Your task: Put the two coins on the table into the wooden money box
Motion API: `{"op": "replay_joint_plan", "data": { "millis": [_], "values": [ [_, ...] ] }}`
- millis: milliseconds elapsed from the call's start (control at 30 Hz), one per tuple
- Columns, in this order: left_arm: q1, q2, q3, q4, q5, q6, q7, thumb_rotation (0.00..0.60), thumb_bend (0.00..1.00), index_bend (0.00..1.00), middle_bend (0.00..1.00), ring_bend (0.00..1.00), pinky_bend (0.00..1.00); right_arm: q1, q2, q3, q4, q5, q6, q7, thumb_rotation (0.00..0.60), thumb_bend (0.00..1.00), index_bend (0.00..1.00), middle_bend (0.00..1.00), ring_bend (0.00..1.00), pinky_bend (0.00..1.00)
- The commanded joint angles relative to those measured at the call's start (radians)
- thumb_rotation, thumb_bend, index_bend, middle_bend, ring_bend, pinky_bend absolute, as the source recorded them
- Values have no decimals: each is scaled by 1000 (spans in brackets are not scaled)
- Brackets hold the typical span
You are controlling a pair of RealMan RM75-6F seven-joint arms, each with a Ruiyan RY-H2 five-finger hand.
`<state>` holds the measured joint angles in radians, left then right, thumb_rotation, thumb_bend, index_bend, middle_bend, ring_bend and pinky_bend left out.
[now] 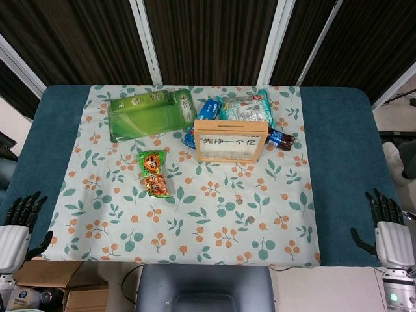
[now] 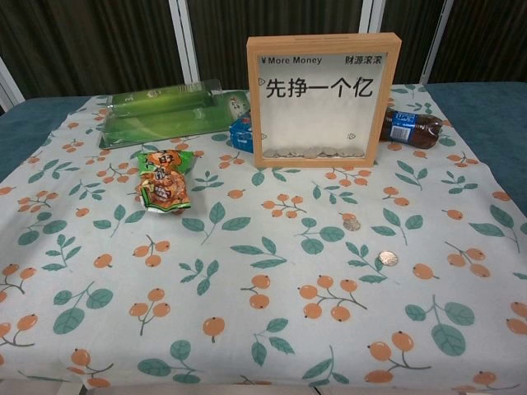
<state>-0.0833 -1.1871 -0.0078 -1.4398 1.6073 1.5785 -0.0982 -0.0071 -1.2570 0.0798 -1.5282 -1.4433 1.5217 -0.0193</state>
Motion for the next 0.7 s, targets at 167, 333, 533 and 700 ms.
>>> {"op": "replay_joint_plan", "data": {
  "millis": [167,333,533,700],
  "values": [
    [-2,1,-2,4,-4,-7,-12,600,378,0,0,0,46,20,4,-4,-40,-31,-7,-54,600,461,0,0,0,0],
    [-3,-14,-1,20,-6,-11,-23,600,377,0,0,0,46,46,8,-15,-82,-92,-8,-136,600,460,0,0,0,0],
    [-1,-21,2,31,2,-4,-25,600,378,0,0,0,46,86,-13,-31,-109,-171,-30,-300,600,460,0,0,0,0],
    [2,-23,6,35,10,3,-23,600,378,0,0,0,46,134,-82,-28,-67,-167,-103,-411,600,446,0,0,0,0]
  ]
}}
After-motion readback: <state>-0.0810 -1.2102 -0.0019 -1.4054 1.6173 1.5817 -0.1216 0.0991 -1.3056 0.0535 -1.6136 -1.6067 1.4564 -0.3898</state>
